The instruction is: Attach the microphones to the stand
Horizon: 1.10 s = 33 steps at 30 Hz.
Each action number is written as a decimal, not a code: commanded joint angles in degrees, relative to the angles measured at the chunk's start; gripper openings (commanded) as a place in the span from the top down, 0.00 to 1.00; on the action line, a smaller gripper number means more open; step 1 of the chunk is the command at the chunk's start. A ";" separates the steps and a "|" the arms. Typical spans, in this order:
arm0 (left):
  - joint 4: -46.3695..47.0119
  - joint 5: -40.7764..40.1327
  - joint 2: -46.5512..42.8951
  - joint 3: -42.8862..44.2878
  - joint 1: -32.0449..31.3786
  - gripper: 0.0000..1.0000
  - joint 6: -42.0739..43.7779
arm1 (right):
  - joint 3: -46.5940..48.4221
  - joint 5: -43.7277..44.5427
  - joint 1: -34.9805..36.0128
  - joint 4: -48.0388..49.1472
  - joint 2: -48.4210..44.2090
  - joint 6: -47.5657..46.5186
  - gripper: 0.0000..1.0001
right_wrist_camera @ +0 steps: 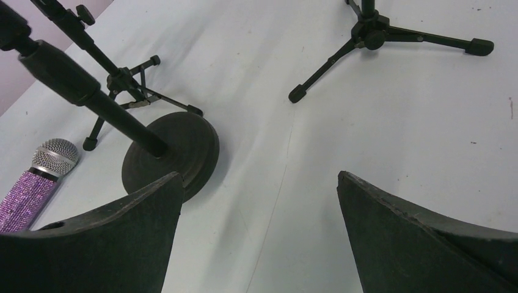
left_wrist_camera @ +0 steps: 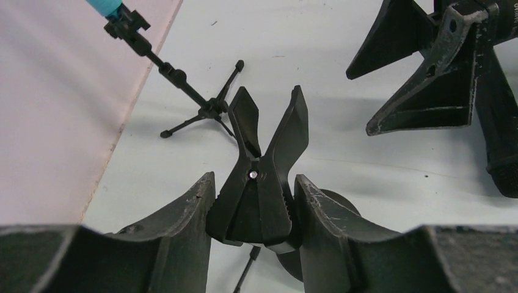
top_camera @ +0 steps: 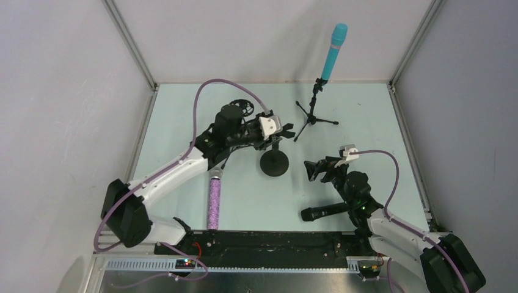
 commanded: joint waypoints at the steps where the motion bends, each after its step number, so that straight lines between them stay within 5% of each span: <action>1: 6.10 4.45 3.02 7.13 0.39 1.00 2.47 | 1.94 0.26 -0.77 0.63 -0.79 0.80 0.00; 10: 6.58 8.79 10.99 12.11 0.84 1.00 2.26 | 1.90 -0.06 -1.69 0.04 -1.17 1.09 0.00; 23: 11.89 8.81 13.89 7.88 0.91 0.99 2.10 | 2.01 -0.89 -2.33 0.25 -0.73 1.65 0.00; 27: 12.12 8.30 13.94 7.29 0.88 0.83 2.08 | 1.96 -1.04 -2.38 0.25 -0.69 1.69 0.00; 33: 12.14 7.43 13.86 6.68 0.89 0.35 2.36 | 1.98 -1.16 -2.45 0.32 -0.49 1.77 0.00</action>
